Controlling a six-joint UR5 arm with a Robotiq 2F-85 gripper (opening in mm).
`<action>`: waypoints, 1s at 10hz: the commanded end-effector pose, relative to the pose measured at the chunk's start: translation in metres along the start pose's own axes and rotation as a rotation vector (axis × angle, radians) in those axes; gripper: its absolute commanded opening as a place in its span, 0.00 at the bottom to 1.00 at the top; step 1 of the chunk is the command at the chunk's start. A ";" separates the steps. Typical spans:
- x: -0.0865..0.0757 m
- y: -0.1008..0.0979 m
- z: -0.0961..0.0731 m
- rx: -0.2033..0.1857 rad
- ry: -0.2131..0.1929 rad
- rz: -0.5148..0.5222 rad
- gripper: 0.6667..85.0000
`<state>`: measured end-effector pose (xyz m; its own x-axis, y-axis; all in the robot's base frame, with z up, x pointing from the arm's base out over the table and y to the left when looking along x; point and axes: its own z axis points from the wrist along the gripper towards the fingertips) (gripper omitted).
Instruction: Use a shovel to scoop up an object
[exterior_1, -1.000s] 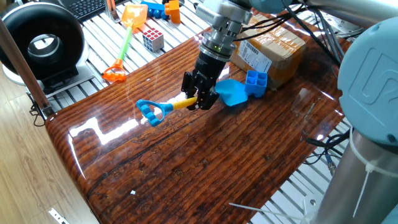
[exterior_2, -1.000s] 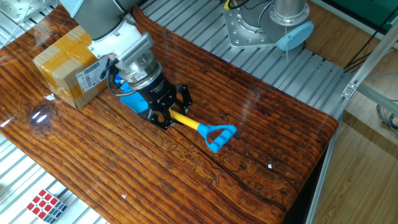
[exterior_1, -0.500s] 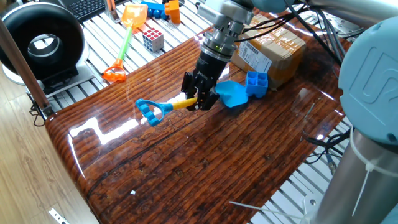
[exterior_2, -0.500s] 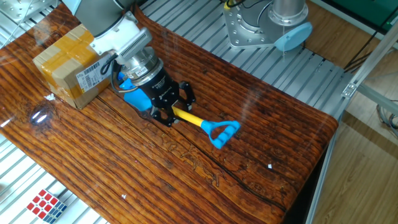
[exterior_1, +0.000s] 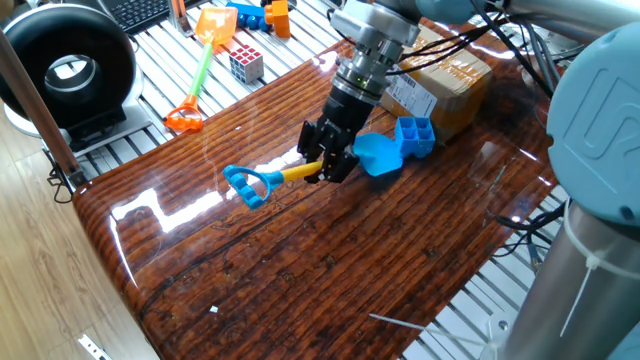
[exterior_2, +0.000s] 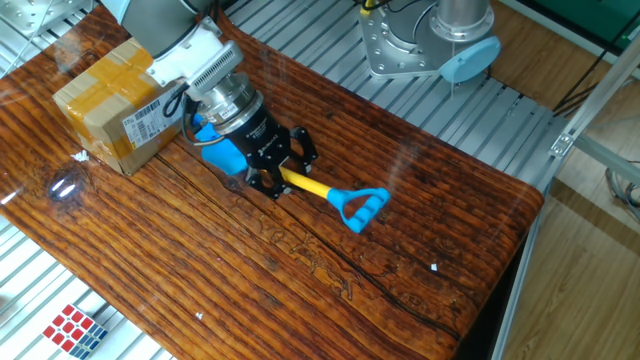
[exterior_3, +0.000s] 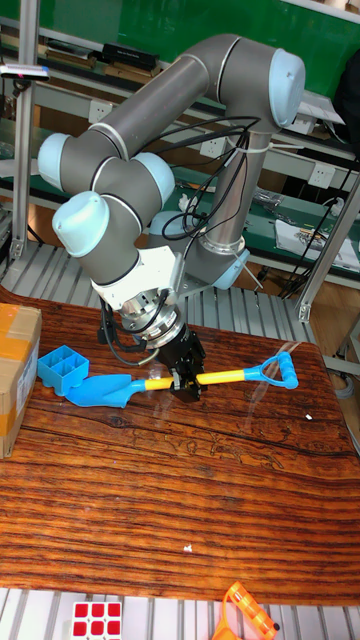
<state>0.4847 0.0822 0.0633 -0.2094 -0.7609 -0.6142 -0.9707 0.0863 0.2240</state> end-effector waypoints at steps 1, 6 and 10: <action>0.006 0.002 -0.001 -0.006 0.000 0.003 0.00; 0.022 0.008 0.000 -0.016 0.038 0.023 0.00; 0.042 0.009 0.006 -0.022 0.057 0.025 0.00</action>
<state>0.4672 0.0601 0.0412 -0.2225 -0.7953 -0.5639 -0.9628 0.0881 0.2556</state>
